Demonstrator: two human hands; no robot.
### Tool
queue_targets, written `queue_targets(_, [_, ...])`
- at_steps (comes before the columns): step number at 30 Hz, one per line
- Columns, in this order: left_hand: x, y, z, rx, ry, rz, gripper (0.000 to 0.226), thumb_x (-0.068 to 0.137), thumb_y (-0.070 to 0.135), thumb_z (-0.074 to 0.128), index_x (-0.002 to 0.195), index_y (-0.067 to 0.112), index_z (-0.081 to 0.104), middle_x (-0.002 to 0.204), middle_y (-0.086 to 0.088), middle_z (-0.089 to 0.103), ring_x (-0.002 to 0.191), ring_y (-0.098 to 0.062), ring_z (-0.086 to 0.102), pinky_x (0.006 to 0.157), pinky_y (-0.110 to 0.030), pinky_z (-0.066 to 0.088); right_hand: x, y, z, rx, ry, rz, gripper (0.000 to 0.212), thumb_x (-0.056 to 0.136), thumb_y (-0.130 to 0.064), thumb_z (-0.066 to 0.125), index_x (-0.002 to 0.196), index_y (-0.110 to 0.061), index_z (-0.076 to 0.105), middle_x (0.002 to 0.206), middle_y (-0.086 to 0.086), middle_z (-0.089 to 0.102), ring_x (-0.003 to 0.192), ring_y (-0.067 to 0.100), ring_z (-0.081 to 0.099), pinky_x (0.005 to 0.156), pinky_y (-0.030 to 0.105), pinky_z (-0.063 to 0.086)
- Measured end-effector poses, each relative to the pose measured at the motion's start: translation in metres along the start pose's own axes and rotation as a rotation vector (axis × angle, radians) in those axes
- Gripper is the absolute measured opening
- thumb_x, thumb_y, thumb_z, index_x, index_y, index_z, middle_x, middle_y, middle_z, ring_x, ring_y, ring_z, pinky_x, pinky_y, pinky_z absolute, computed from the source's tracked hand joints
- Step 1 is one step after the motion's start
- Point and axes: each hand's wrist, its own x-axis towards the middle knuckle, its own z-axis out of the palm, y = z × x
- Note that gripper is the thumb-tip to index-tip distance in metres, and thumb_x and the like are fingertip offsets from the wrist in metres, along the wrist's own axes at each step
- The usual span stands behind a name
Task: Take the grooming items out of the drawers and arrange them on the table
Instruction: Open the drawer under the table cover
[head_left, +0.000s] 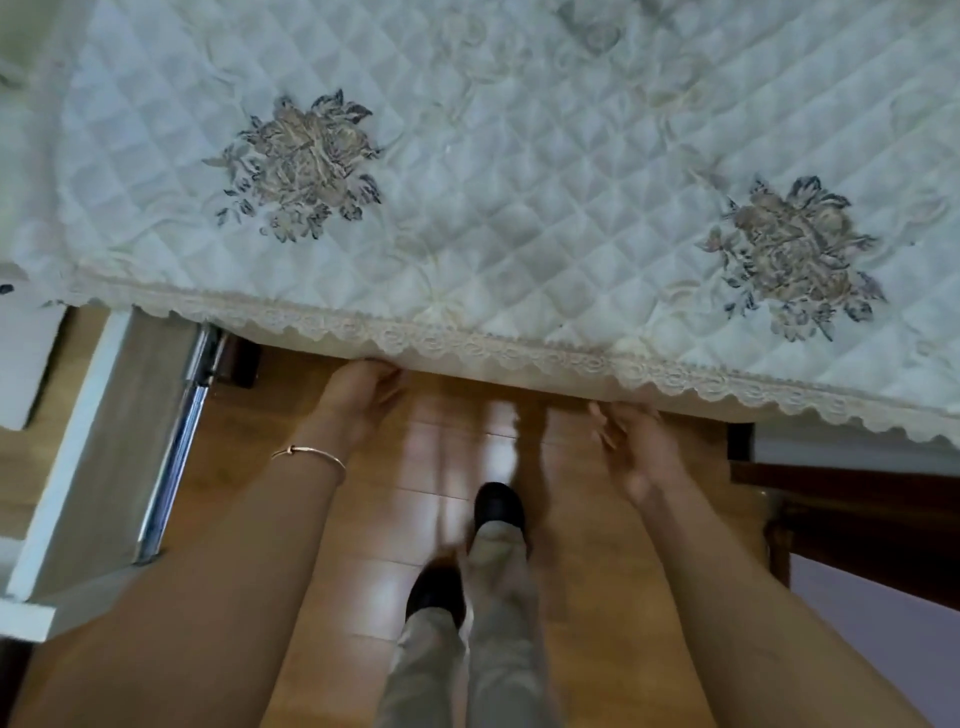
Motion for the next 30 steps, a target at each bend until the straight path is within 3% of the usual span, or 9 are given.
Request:
queue_targets(2, [-0.003,-0.002,-0.004,-0.029,-0.011,-0.017,0.029,0.089,-0.002,0.037,0.07,0.017,0.05,0.063,0.004,0.066,0.06,-0.003,0.065,0.066,-0.023,0.043,-0.003,0.003,0.0,0.065,-0.013,-0.007,0.018,0.093,-0.002,0.04,0.085,-0.017,0.048,0.086,0.001,0.057,0.084,0.009,0.06,0.075,0.023,0.044])
queue_targets(4, [-0.009,-0.008,-0.008,-0.087,-0.044,-0.043,0.03,0.09,-0.002,0.035,0.072,0.017,0.05,0.072,0.005,0.066,0.073,-0.004,0.064,0.068,-0.023,0.041,-0.01,0.008,0.0,0.114,-0.024,-0.01,0.017,0.093,-0.004,0.04,0.103,-0.016,0.047,0.089,0.0,0.057,0.085,0.009,0.059,0.085,0.026,0.043])
queue_targets(8, [-0.025,-0.024,-0.02,-0.151,-0.09,-0.072,0.03,0.092,-0.001,0.03,0.074,0.014,0.048,0.084,0.001,0.058,0.081,-0.01,0.059,0.072,-0.025,0.042,-0.03,0.023,-0.006,0.14,-0.022,-0.008,0.041,0.094,-0.004,0.04,0.133,-0.013,0.035,0.091,-0.001,0.058,0.086,0.011,0.058,0.093,0.03,0.041])
queue_targets(10, [-0.032,-0.036,-0.03,-0.121,-0.118,-0.082,0.029,0.093,0.002,0.03,0.074,0.015,0.048,0.084,0.001,0.057,0.083,-0.01,0.06,0.069,-0.025,0.043,-0.042,0.036,-0.013,0.145,-0.012,0.012,0.042,0.094,-0.005,0.04,0.135,-0.012,0.035,0.096,0.002,0.059,0.091,0.014,0.059,0.096,0.031,0.042])
queue_targets(13, [-0.046,-0.056,-0.048,-0.069,-0.109,-0.099,0.03,0.094,0.005,0.028,0.071,0.015,0.045,0.081,0.001,0.055,0.08,-0.011,0.059,0.064,-0.024,0.039,-0.065,0.058,-0.026,0.154,-0.016,0.041,0.03,0.095,-0.007,0.034,0.124,-0.011,0.042,0.12,0.008,0.057,0.089,0.015,0.059,0.077,0.027,0.046])
queue_targets(18, [-0.092,-0.086,-0.076,-0.024,-0.159,-0.089,0.028,0.094,0.007,0.035,0.072,0.014,0.051,0.076,0.0,0.055,0.074,-0.014,0.056,0.056,-0.021,0.037,-0.109,0.091,-0.046,0.131,-0.002,0.06,0.033,0.097,-0.007,0.034,0.13,-0.009,0.038,0.132,0.008,0.049,0.113,0.026,0.052,0.093,0.035,0.04])
queue_targets(22, [-0.158,-0.092,-0.094,0.464,-0.07,0.31,0.018,0.092,0.01,0.049,0.083,0.019,0.062,0.086,0.004,0.062,0.082,-0.015,0.058,0.069,-0.02,0.043,-0.157,0.104,-0.05,-0.535,0.085,-0.066,0.03,0.094,-0.013,0.045,0.122,-0.003,0.048,0.125,0.015,0.056,0.102,0.024,0.055,0.097,0.038,0.044])
queue_targets(27, [-0.211,-0.062,-0.112,1.049,0.009,1.071,0.03,0.089,0.004,0.047,0.116,0.008,0.058,0.116,-0.001,0.059,0.11,-0.007,0.049,0.097,-0.02,0.037,-0.226,0.086,-0.05,-1.173,0.037,-0.822,0.03,0.09,-0.014,0.05,0.12,-0.015,0.056,0.117,0.001,0.061,0.106,0.007,0.051,0.09,0.02,0.038])
queue_targets(30, [-0.199,-0.042,-0.103,1.316,0.064,1.129,0.041,0.09,0.016,0.043,0.129,0.004,0.049,0.134,-0.014,0.051,0.128,-0.025,0.041,0.11,-0.032,0.027,-0.227,0.06,-0.048,-1.288,0.148,-1.049,0.037,0.09,-0.015,0.05,0.127,-0.013,0.05,0.129,0.005,0.054,0.121,0.015,0.045,0.101,0.027,0.035])
